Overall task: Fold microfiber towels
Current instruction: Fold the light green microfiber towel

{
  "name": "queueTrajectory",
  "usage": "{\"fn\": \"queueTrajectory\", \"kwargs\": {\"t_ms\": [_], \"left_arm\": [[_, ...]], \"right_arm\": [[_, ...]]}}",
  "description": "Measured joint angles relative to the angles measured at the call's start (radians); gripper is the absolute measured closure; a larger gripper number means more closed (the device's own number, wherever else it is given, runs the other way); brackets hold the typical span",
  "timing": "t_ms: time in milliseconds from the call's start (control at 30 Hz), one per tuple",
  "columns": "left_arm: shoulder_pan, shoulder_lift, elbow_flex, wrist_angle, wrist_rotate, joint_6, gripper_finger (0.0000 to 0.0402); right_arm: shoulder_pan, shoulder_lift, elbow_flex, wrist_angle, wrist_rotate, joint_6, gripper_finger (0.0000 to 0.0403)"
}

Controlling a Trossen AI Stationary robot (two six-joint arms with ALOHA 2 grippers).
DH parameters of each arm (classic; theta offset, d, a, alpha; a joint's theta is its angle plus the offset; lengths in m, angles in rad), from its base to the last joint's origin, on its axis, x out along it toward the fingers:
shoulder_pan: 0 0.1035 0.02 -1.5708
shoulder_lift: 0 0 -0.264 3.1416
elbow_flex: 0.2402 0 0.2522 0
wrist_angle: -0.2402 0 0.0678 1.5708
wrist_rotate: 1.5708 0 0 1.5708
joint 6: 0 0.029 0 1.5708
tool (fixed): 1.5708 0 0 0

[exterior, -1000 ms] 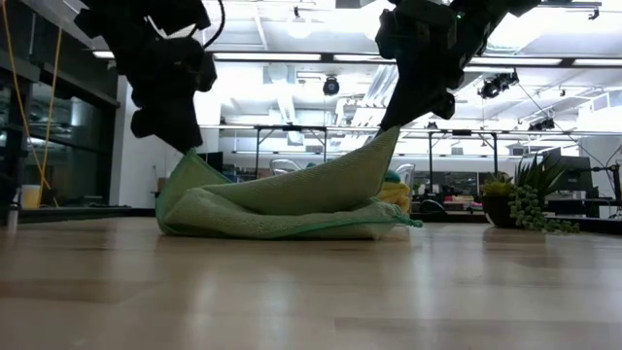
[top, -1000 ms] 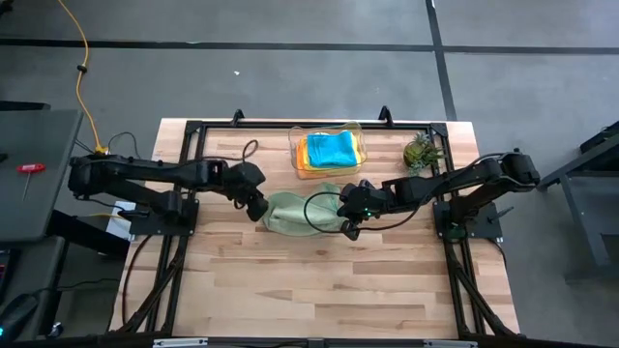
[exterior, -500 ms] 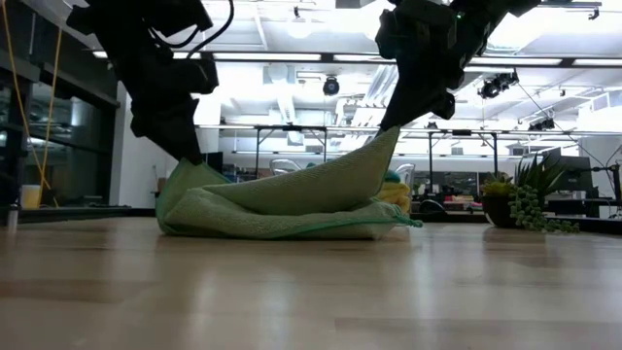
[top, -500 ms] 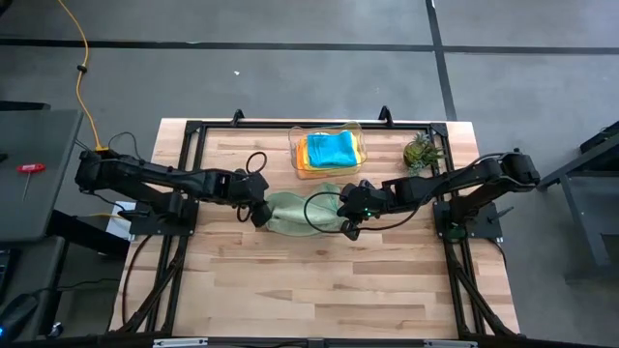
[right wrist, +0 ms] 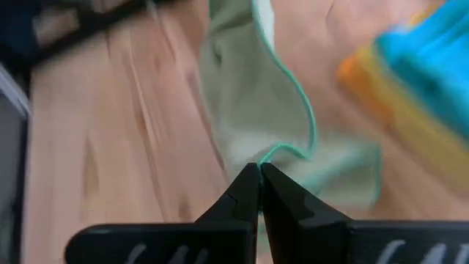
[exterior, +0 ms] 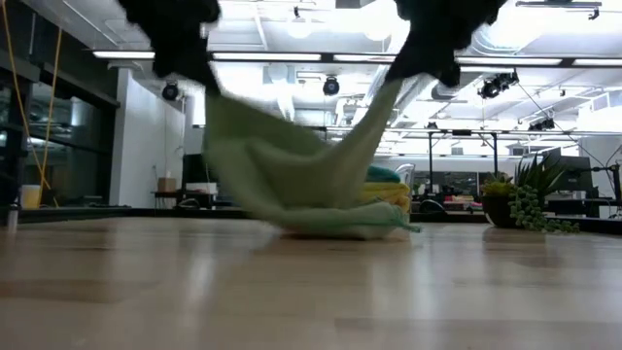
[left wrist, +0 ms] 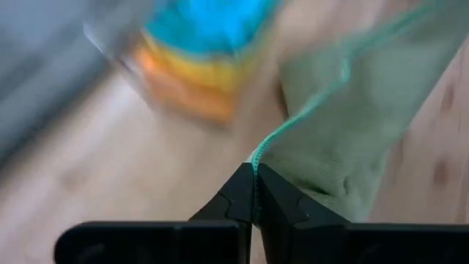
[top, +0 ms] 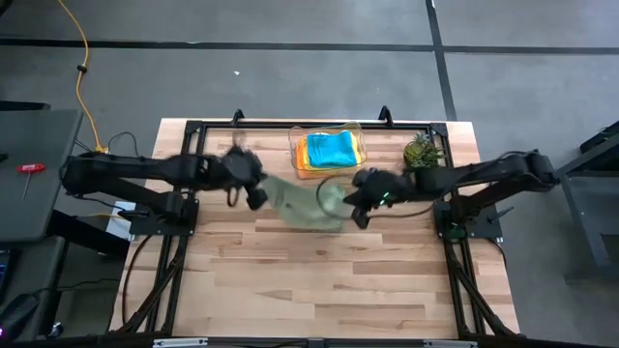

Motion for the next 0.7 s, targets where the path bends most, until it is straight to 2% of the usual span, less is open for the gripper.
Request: {"fn": "queueTrajectory", "kwargs": {"t_ms": [133,300,533,700], "left_arm": [[0.043,-0.078,0.146,-0.04,-0.064,0.137,0.04],[0.095,-0.12,0.307,-0.08,-0.097,0.289,0.0401],[0.132,-0.124,0.493,-0.124,-0.103,0.44,0.0401],[0.131,-0.124,0.564,-0.14,-0.061,0.541,0.0401]], "right_arm": [[-0.055,-0.121,0.0,0.008,0.014,-0.001,0.0403],[-0.112,-0.225,0.03,-0.032,0.045,-0.021,0.0403],[-0.126,-0.23,0.276,-0.25,0.139,-0.142,0.0403],[-0.126,-0.223,0.402,-0.359,0.145,-0.162,0.0403]]}}
